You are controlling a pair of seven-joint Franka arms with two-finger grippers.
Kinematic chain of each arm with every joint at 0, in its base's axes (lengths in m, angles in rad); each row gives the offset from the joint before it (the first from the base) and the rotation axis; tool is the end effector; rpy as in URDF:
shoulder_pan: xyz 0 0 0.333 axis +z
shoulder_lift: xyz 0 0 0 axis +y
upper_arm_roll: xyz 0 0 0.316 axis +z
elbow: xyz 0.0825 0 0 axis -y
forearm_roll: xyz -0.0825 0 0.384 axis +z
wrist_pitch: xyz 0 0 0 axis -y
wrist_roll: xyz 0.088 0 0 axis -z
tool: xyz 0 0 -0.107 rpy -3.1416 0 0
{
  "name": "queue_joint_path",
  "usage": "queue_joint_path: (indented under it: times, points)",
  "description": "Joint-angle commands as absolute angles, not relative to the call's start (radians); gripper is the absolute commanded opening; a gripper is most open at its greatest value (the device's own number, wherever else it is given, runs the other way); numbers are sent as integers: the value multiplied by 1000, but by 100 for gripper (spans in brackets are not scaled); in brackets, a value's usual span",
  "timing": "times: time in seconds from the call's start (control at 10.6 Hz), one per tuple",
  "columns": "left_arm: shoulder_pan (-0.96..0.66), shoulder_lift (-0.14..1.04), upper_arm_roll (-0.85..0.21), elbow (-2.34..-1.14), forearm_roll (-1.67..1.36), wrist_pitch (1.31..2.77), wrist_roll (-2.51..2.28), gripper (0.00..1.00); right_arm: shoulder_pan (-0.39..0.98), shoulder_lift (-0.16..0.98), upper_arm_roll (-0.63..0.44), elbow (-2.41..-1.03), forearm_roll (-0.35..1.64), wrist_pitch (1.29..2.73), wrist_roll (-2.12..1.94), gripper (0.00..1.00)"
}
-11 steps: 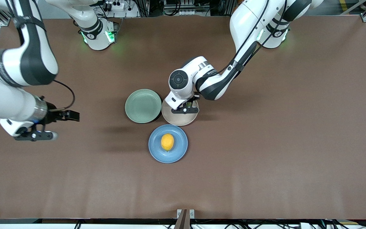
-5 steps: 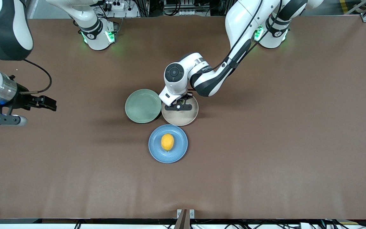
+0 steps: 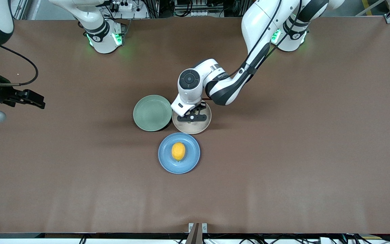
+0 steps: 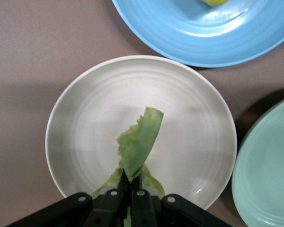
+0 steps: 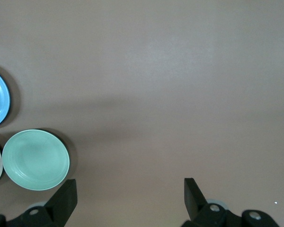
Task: Place lemon and lettuce in plates
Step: 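Lower the lettuce onto the cream plate and open the left gripper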
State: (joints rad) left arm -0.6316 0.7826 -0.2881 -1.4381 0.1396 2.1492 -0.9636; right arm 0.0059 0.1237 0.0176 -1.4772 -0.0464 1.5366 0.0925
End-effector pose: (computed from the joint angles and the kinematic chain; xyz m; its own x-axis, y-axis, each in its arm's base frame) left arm 0.4705 -0.5446 0.2355 0.9947 0.0398 -0.0943 0.0418 -0.9990 0.0188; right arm 0.5881 0.0081 0.5950 0.9957 -0.0705 -0.0598 -0.0675 -0.9965 0.0499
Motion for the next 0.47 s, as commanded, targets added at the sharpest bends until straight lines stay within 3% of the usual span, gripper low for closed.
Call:
queue_joint_path:
  times: [0.0,0.09,0.19,0.28,0.38]
  points:
    - [-640,788,-282,-1424,161,2155,-996,0,-2,104,8,-1462,-61,1517,86,100]
    - [-638,788,-282,-1424,161,2169,-999,0,-3,103,0,-1454,-60,1517,84,100]
    - [-631,784,-282,-1424,157,2169,-1000,13,-5,103,-3,-1451,-60,1517,83,100]
    - [-627,782,-278,-1424,164,2172,-977,99,-6,101,-6,-1451,-60,1517,83,100]
    - [-637,782,-264,-1424,164,2181,-979,100,-6,100,-6,-1451,-60,1517,83,100]
